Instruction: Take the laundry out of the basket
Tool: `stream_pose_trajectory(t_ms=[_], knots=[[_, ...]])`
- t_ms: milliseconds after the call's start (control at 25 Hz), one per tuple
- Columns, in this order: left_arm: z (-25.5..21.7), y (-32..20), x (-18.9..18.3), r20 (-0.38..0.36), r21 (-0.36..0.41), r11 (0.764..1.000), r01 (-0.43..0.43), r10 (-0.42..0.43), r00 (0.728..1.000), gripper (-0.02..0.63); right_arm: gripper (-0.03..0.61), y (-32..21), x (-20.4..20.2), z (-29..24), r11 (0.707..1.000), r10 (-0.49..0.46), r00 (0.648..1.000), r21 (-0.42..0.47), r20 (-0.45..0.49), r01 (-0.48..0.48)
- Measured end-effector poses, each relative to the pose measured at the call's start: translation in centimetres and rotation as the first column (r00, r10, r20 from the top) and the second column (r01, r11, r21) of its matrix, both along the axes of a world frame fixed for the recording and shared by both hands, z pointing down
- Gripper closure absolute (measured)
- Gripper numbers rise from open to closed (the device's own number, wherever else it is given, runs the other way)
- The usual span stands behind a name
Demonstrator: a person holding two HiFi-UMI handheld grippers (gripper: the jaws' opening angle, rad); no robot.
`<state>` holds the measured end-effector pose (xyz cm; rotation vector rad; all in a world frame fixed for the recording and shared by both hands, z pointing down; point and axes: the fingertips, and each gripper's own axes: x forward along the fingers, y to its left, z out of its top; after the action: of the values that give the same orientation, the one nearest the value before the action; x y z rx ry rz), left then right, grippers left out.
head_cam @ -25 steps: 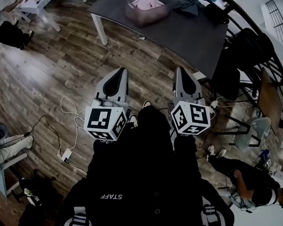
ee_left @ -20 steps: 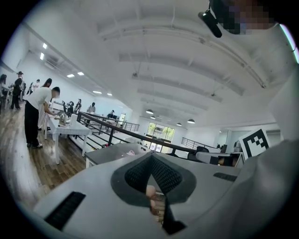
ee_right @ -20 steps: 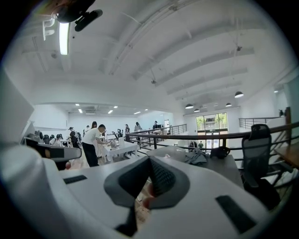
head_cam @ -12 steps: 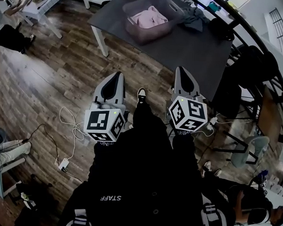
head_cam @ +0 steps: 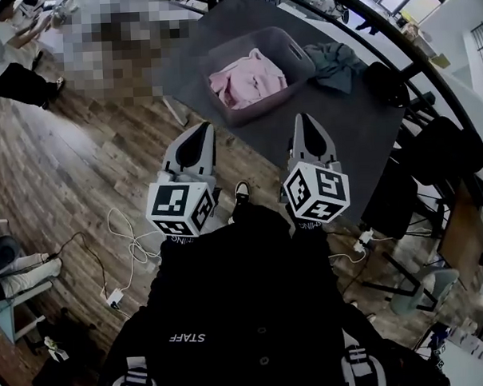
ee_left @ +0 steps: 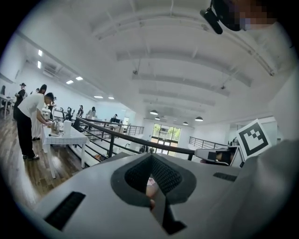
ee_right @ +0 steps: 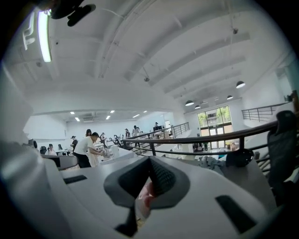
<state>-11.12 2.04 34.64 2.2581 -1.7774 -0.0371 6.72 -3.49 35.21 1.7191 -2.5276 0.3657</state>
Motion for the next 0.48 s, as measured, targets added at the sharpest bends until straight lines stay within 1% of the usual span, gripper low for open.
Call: stream_pose_trajectory(t_ms=[200,320,480], knots=[[1.3,-7.0,0.7,0.014,-0.030,1.000,0.010,-0.010,1.000,0.612,0.565,-6.1,-1.1,1.3,0.998,-0.061,0.997,-0.014,-0.054,0.060],[2.2,-10.2,1.5,0.018,-0.048,0.999,-0.007,0.008,1.000,0.612,0.565,-9.0,-1.4,2.6,0.996,-0.072,0.996,-0.056,-0.057,0.069],[4.8,-13.1,1.9,0.019,-0.124,0.992,-0.016,0.019,1.000,0.612,0.565,-11.1,-2.5,4.5,0.992,-0.092,0.992,-0.092,-0.081,0.085]])
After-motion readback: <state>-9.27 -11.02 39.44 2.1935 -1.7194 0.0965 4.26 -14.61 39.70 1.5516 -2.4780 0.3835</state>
